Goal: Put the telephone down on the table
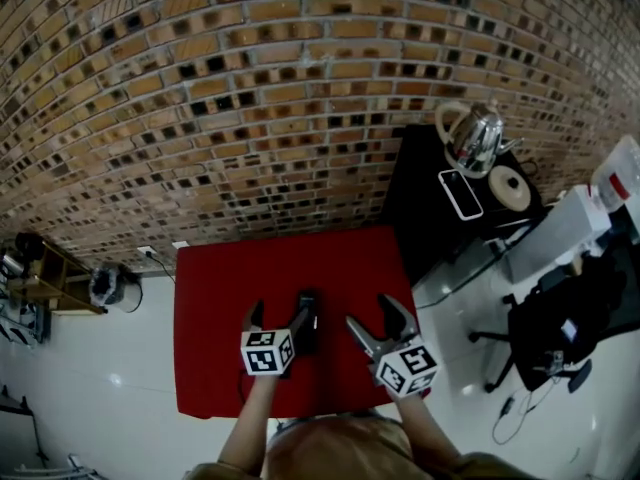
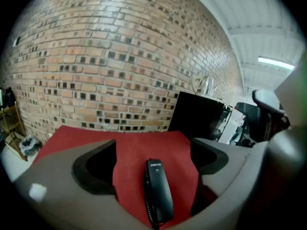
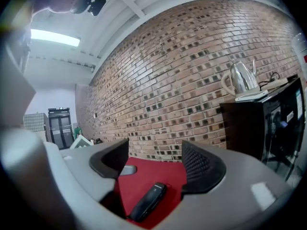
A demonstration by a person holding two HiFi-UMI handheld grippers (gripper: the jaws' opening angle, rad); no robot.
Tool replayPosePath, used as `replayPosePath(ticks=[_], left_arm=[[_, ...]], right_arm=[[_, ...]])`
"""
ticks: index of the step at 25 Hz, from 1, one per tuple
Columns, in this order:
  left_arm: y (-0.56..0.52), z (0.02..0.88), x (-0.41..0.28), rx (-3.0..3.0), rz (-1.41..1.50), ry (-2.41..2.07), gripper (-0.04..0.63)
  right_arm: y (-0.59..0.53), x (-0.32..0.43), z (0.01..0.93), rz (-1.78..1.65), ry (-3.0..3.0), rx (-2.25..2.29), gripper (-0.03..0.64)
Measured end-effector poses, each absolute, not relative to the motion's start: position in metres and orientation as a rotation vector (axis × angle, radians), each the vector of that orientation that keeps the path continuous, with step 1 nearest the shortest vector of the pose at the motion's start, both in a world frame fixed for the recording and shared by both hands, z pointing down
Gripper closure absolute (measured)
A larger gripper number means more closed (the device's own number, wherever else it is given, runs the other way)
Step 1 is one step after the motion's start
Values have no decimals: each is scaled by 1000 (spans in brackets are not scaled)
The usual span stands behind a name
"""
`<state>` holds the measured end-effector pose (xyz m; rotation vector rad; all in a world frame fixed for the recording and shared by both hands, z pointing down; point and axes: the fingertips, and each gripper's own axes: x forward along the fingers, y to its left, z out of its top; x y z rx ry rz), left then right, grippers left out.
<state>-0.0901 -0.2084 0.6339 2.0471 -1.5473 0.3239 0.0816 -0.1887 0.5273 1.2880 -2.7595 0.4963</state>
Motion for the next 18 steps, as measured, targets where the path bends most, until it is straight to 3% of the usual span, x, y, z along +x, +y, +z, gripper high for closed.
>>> replayPosePath(ticks=[11, 15, 18], left_arm=[[-164, 449, -171, 2219, 69, -2127, 133], [-141, 425, -185, 2230, 28, -2201, 135], [-132, 426, -190, 2211, 37, -2194, 135]], right_arm=[[-193, 64, 438, 148, -2874, 1504, 244], [-190, 54, 438, 80, -2805, 1454, 250], [-185, 48, 444, 87, -2784, 1441, 291]])
